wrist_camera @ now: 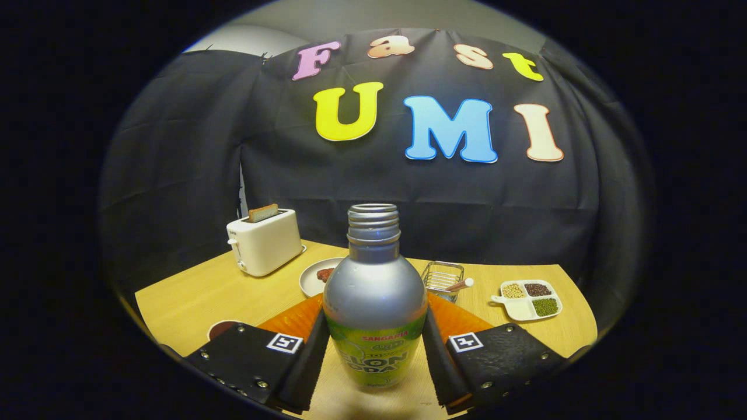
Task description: Take the bottle from table, then pour the juice into the cup, finally place the bottle on the coaster
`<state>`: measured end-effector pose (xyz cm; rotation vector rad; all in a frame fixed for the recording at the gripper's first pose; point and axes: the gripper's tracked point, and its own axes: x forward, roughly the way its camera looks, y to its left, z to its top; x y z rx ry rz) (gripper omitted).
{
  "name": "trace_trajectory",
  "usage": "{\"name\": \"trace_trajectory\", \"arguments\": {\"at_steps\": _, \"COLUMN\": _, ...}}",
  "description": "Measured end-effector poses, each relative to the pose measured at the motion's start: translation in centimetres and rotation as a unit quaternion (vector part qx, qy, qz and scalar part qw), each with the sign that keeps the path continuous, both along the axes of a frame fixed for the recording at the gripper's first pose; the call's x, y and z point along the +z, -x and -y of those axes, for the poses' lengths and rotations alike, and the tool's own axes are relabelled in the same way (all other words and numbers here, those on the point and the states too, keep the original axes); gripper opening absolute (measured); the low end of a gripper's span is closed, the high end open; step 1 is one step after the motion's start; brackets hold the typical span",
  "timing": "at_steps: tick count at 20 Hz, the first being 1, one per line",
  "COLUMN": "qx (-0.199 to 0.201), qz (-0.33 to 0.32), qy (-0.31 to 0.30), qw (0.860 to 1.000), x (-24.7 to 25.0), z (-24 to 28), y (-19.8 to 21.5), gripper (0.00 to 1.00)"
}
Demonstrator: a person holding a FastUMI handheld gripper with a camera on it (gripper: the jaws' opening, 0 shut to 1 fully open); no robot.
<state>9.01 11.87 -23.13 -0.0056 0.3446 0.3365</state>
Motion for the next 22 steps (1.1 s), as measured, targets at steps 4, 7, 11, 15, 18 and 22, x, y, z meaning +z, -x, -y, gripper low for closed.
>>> {"name": "trace_trajectory", "arguments": {"at_steps": 4, "qx": 0.017, "qz": -0.006, "qy": -0.025, "qw": 1.000, "x": 0.0, "z": -0.7, "y": 0.0, "gripper": 0.76}}
{"name": "trace_trajectory", "arguments": {"at_steps": 7, "qx": 0.024, "qz": -0.015, "qy": -0.049, "qw": 0.998, "x": -0.3, "z": -1.3, "y": -0.3, "gripper": 0.77}}
{"name": "trace_trajectory", "arguments": {"at_steps": 11, "qx": 0.016, "qz": -0.015, "qy": -0.051, "qw": 0.998, "x": -1.0, "z": -1.0, "y": -1.5, "gripper": 0.77}}
{"name": "trace_trajectory", "arguments": {"at_steps": 15, "qx": 0.000, "qz": -0.020, "qy": -0.060, "qw": 0.998, "x": -2.6, "z": -0.6, "y": -2.8, "gripper": 0.77}}
{"name": "trace_trajectory", "arguments": {"at_steps": 18, "qx": 0.005, "qz": -0.018, "qy": -0.051, "qw": 0.999, "x": -4.2, "z": -1.0, "y": -3.0, "gripper": 0.77}}
{"name": "trace_trajectory", "arguments": {"at_steps": 22, "qx": 0.012, "qz": -0.008, "qy": -0.027, "qw": 1.000, "x": -6.3, "z": -1.5, "y": -3.4, "gripper": 0.78}}
